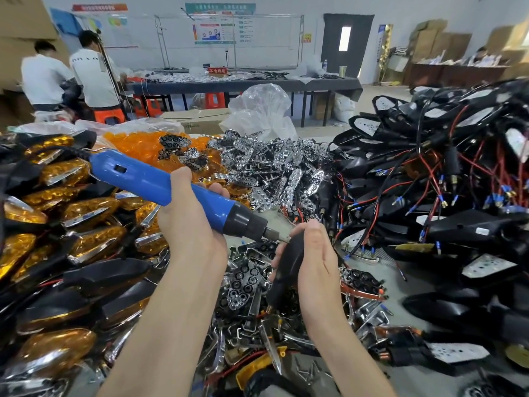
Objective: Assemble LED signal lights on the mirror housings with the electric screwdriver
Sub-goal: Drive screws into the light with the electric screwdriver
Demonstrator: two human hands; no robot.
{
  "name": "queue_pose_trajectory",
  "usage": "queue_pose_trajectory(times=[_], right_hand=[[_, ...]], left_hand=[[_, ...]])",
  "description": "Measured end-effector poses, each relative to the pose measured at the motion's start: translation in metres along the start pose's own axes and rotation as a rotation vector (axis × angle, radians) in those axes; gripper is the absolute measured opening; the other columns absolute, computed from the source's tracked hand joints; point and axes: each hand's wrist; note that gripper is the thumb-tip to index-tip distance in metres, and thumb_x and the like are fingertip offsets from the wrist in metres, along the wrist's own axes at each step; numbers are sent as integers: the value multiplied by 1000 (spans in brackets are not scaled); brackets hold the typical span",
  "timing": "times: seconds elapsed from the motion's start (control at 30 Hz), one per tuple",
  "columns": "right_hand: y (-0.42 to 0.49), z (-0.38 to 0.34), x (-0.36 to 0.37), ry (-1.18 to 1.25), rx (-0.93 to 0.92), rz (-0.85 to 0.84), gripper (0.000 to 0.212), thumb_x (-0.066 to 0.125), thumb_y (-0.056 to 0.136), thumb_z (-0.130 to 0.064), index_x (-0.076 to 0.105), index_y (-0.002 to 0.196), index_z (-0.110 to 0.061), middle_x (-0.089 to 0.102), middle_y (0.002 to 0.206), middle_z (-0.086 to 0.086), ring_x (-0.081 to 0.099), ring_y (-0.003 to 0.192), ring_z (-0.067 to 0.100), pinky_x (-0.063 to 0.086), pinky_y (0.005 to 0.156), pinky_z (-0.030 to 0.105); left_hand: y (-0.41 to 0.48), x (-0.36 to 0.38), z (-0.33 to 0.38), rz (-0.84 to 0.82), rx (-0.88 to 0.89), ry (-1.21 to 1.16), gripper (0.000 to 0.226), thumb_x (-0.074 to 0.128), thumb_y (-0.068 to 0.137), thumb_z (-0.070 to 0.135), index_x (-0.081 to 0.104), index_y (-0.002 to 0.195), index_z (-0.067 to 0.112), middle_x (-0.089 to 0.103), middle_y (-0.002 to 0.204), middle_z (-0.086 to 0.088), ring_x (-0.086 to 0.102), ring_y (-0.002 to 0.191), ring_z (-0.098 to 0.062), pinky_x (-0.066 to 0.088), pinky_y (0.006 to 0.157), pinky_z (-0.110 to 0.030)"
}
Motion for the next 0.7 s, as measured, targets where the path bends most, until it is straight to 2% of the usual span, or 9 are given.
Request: queue_pose_trajectory(times=[0.23,0.3,0.37,0.43,0.5,0.57,0.63,0.7], right_hand=[[0,0,-2,-60,-44,-7,37,41,96,-57,57,90,-25,64,73,4,61,63,19,55,55,32],[-2,-1,0,-156,-123,-26,36,40,97,-59,55,92,-26,61,76,10,59,63,21,53,56,40],[-5,-1,4,-213,-159,-41,38,38,96,-63,54,92,-28,59,79,15,57,63,23,52,55,51],[-6,0,6,-241,-171,-35,39,38,96,-67,54,91,-31,59,79,15,57,62,22,51,55,53],[-5,2,7,-248,-176,-24,39,39,96,-66,55,91,-32,59,78,15,57,61,20,51,52,44],[-5,2,6,-213,-182,-10,38,40,97,-65,55,92,-30,58,77,13,57,61,19,51,50,35],[-5,2,4,-297,-252,5,40,36,99,-68,53,92,-33,54,74,11,52,57,24,48,46,45],[-7,3,4,-403,-323,4,40,32,100,-72,50,91,-37,49,70,12,48,56,34,42,46,53]], left_hand=[[-7,3,1,33,19,7,28,69,91,18,52,112,12,56,73,-2,63,54,-15,58,62,-31],[-6,3,0,93,24,15,33,70,90,15,52,118,11,58,81,-5,63,54,-14,58,62,-30],[-4,1,1,127,-7,-2,25,69,90,14,53,110,12,58,83,-7,62,51,-13,57,60,-29],[-3,-2,1,157,-39,-15,22,68,91,14,52,105,13,58,83,-7,61,48,-13,57,59,-28],[-1,-3,0,177,-42,-14,24,68,90,14,51,107,13,59,80,-5,61,48,-13,57,58,-27],[-3,-3,-2,185,-13,10,19,68,90,13,53,101,12,61,69,-2,62,48,-13,56,56,-27],[-3,-2,-5,192,10,43,16,68,89,10,53,94,14,61,56,2,61,47,-13,56,53,-27],[-2,-4,-7,188,-3,24,15,65,90,7,52,92,12,60,55,3,59,47,-13,55,53,-25]])
Point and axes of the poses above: each hand's wrist, its own y-axis towards the middle knuckle, its own x-axis out of the palm, z = x × y
